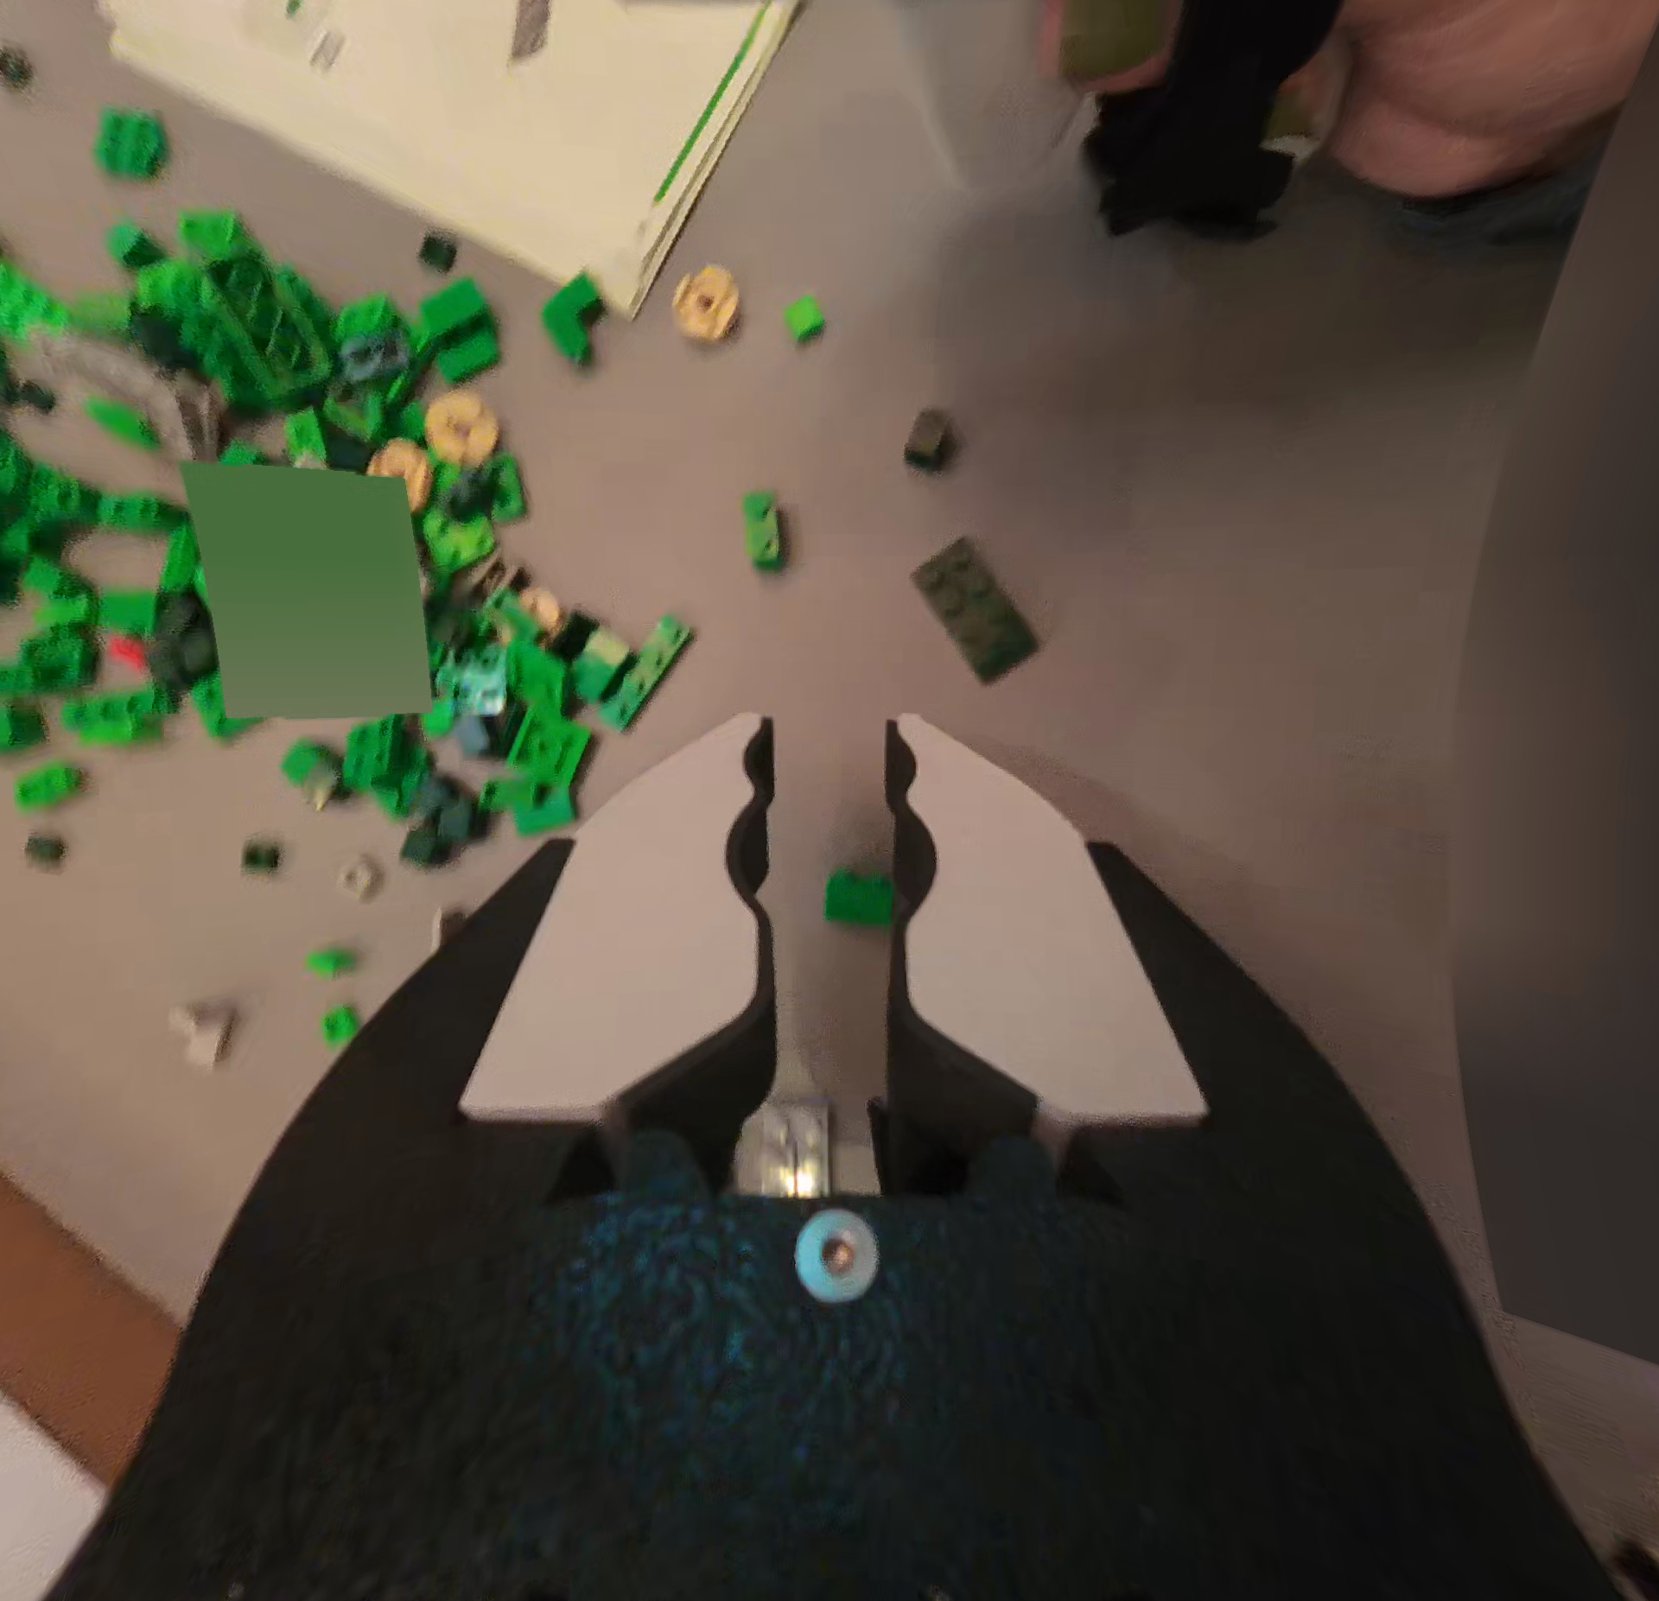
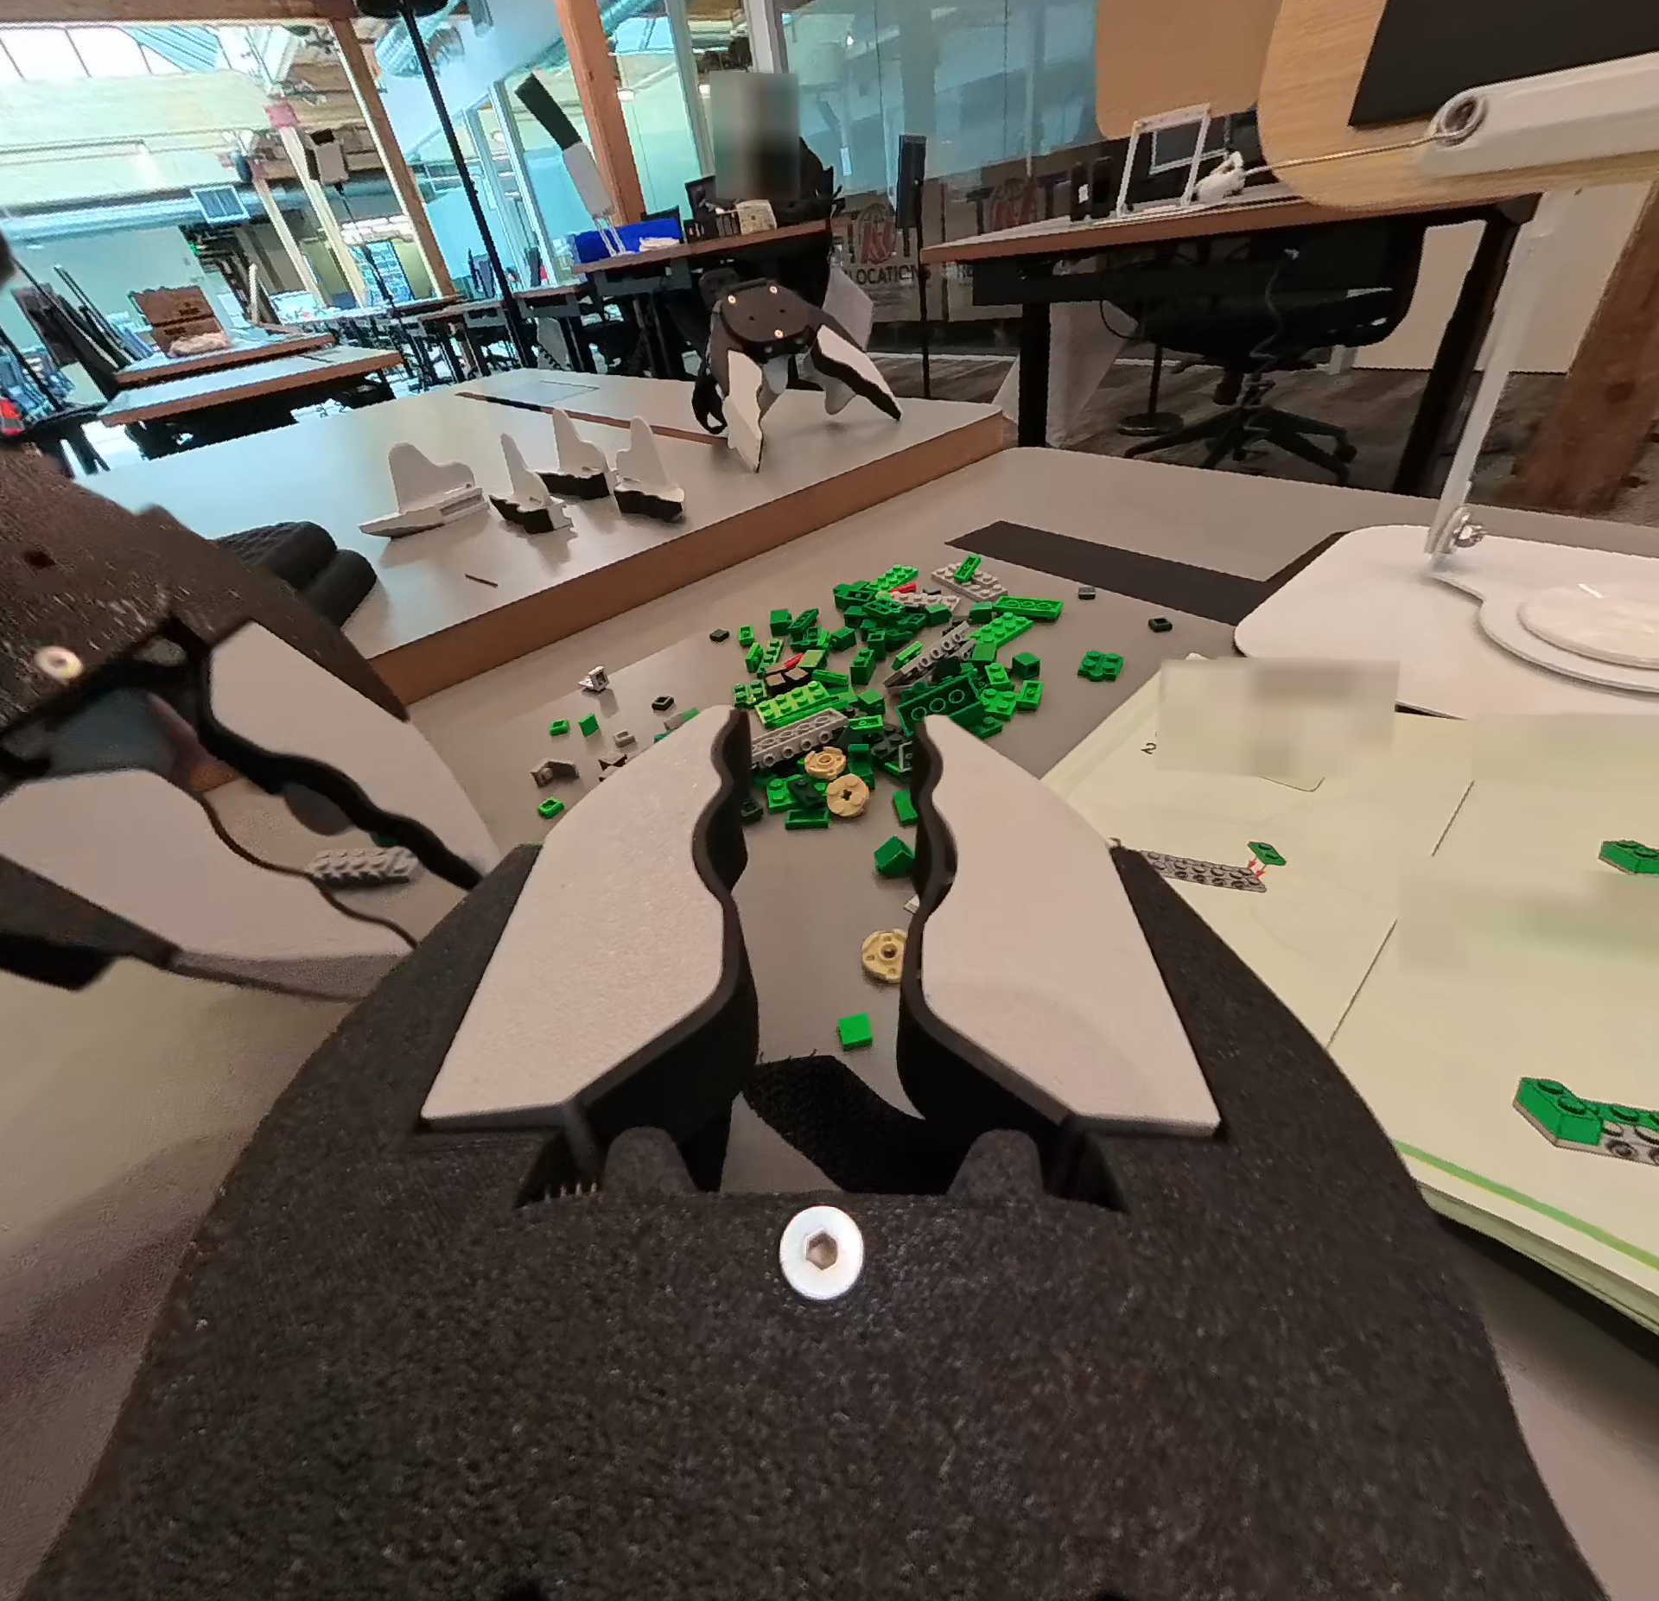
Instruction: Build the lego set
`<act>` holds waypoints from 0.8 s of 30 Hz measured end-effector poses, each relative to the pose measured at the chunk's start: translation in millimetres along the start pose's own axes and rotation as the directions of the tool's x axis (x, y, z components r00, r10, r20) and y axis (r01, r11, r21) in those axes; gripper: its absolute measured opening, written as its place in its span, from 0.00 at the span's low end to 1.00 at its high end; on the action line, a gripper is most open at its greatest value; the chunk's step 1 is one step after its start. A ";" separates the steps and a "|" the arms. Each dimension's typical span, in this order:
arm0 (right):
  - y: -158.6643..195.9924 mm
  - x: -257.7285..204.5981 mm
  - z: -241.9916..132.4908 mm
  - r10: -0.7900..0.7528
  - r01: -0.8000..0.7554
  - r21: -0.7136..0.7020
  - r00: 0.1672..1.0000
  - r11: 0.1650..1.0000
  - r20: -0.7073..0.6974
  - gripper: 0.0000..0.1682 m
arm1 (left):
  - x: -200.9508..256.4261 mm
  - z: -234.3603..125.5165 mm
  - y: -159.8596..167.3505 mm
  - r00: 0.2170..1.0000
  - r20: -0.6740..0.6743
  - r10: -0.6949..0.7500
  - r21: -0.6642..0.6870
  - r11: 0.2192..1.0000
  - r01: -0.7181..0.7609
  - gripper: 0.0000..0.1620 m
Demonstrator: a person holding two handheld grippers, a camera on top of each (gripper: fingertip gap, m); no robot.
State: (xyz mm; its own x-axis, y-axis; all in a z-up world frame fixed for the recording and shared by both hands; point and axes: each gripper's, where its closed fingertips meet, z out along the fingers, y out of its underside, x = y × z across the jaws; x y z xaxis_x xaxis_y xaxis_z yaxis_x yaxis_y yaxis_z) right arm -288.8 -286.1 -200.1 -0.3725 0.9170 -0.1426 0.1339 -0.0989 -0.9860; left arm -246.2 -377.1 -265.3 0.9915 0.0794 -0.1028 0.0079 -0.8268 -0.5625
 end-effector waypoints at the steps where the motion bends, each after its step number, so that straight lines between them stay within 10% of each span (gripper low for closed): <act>1: -0.2 1.0 -0.3 0.004 -0.004 0.002 1.000 1.000 -0.002 0.20 | 4.9 7.8 -6.4 0.999 -0.029 0.019 0.012 1.000 -0.019 0.14; 17: -2.1 5.9 -1.6 0.025 -0.025 0.009 1.000 1.000 -0.007 0.20 | -13.0 42.3 -29.1 0.990 -0.021 -0.138 0.020 0.990 0.139 0.04; 24: -1.7 4.7 -1.0 0.040 -0.040 0.008 0.999 0.999 0.003 0.19 | -81.4 -31.3 26.7 0.897 0.332 -0.292 0.064 0.956 0.288 0.04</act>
State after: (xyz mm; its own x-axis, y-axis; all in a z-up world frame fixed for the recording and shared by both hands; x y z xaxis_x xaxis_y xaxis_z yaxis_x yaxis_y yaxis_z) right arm -289.8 -281.2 -199.0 -0.3700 0.9109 -0.1825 0.1416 -0.1389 -0.9801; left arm -322.6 -423.1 -246.3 0.8440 0.4977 -0.2001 0.2844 -0.7315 -0.6197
